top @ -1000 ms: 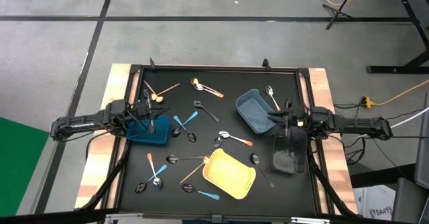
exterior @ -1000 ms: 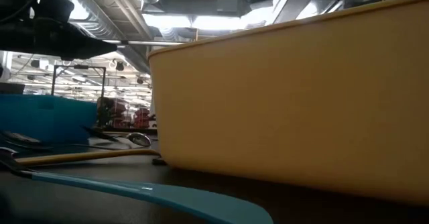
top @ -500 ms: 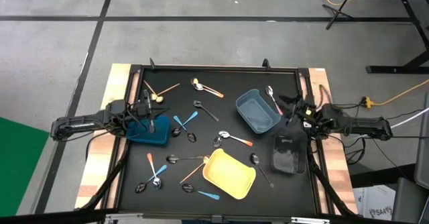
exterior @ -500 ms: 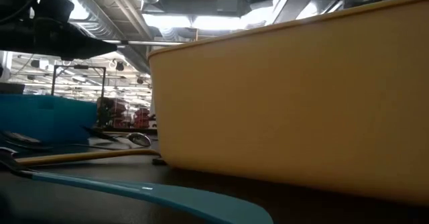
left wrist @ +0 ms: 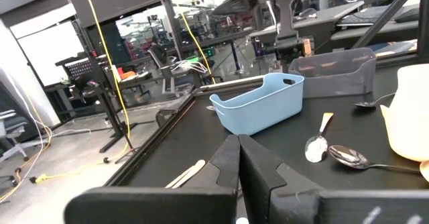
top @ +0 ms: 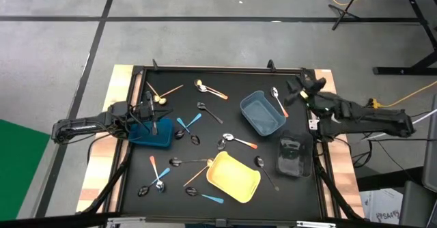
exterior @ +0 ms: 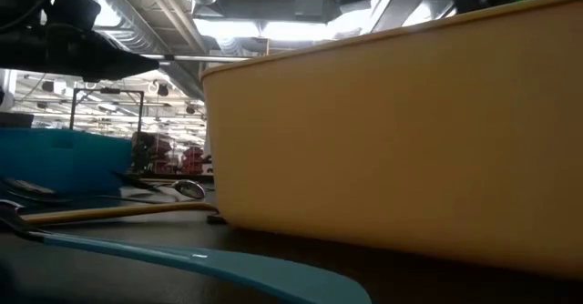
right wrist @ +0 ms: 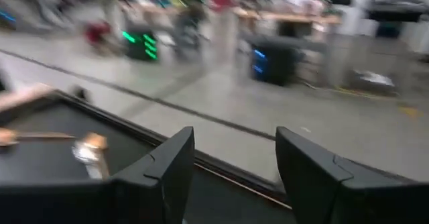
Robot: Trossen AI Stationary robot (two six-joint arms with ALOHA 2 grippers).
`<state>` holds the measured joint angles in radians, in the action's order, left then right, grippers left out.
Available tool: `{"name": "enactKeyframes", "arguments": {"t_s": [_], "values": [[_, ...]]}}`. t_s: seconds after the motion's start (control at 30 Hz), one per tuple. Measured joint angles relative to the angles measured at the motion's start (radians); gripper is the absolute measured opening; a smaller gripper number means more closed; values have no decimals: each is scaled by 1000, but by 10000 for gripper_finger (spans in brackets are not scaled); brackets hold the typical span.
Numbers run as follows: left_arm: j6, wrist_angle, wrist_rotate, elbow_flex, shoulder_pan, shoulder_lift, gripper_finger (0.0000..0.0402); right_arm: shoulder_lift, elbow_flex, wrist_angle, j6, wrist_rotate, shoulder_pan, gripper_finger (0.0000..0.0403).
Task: Sort silverware by color (type)
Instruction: Put the orange spoon into the gray bin
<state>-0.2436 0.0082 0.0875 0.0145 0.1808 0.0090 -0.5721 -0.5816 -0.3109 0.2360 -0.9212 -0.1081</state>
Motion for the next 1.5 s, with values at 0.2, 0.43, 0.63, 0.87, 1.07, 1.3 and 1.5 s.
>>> {"name": "enactKeyframes", "arguments": {"t_s": [0.2,0.43,0.63,0.87,1.07,1.3,1.5], "values": [[0,0,0,0,0,0,0,-175,-176,-267,83,202,-249,198],[0,0,0,0,0,0,0,-322,-209,-351,82,563,-555,198],[0,0,0,0,0,0,0,-480,-208,-373,82,722,-713,198],[0,0,0,0,0,0,0,-667,-208,-373,72,828,-785,198],[0,0,0,0,0,0,0,-796,-208,-372,70,883,-782,198],[0,0,0,0,0,0,0,-885,-208,-372,70,915,-782,198],[0,0,0,0,0,0,0,-911,-208,-372,70,945,-782,198]]}}
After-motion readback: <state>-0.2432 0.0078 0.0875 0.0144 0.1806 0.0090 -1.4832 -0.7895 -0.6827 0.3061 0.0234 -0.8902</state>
